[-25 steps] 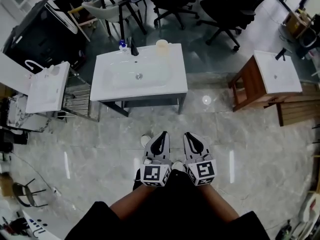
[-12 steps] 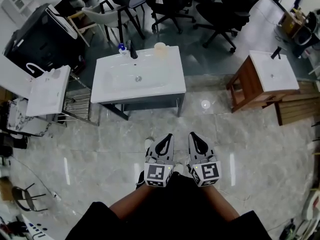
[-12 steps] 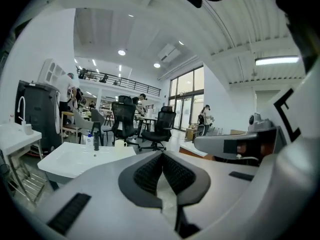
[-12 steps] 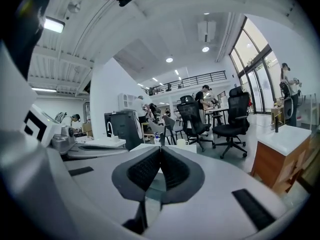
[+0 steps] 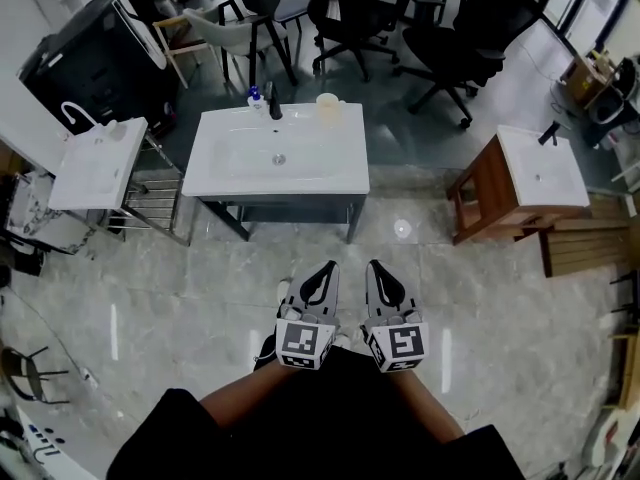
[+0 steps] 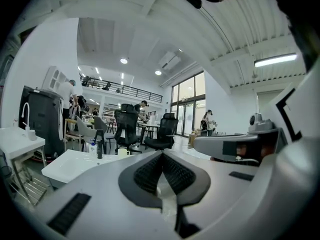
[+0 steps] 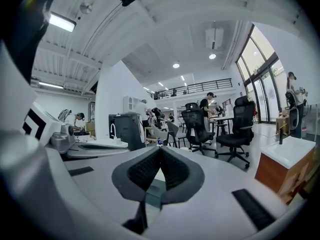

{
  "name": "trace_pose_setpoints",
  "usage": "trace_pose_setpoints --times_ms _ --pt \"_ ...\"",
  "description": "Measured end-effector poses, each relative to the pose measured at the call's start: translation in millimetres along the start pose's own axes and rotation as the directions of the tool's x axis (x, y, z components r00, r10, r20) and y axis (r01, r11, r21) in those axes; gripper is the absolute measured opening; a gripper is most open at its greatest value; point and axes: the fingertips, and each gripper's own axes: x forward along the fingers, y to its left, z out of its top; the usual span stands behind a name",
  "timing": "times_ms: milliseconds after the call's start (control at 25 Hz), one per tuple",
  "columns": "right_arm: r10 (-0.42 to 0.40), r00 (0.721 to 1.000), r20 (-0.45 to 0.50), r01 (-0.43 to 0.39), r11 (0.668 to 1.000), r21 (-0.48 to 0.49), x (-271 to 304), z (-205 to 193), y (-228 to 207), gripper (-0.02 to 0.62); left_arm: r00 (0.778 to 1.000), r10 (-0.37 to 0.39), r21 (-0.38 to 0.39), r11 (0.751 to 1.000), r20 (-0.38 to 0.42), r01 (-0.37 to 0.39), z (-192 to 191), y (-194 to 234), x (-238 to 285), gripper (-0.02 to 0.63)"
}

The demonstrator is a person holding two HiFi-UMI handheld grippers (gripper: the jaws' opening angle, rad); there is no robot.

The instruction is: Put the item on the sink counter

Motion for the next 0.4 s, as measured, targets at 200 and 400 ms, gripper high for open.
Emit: trace_pose_setpoints --times_ms 200,400 --pt "0.032 0.999 0.007 -0.032 0.999 -0.003 -8 -7 8 0.031 1.0 0.01 0.0 1.0 -0.002 -0.01 -11 -10 -11 0.014" --pt "0.026 1.0 0.006 -0.026 0.999 0.029 -22 -22 16 0.031 0.999 0.01 0.003 1.0 -0.033 -0.01 -27 -15 -26 0.013"
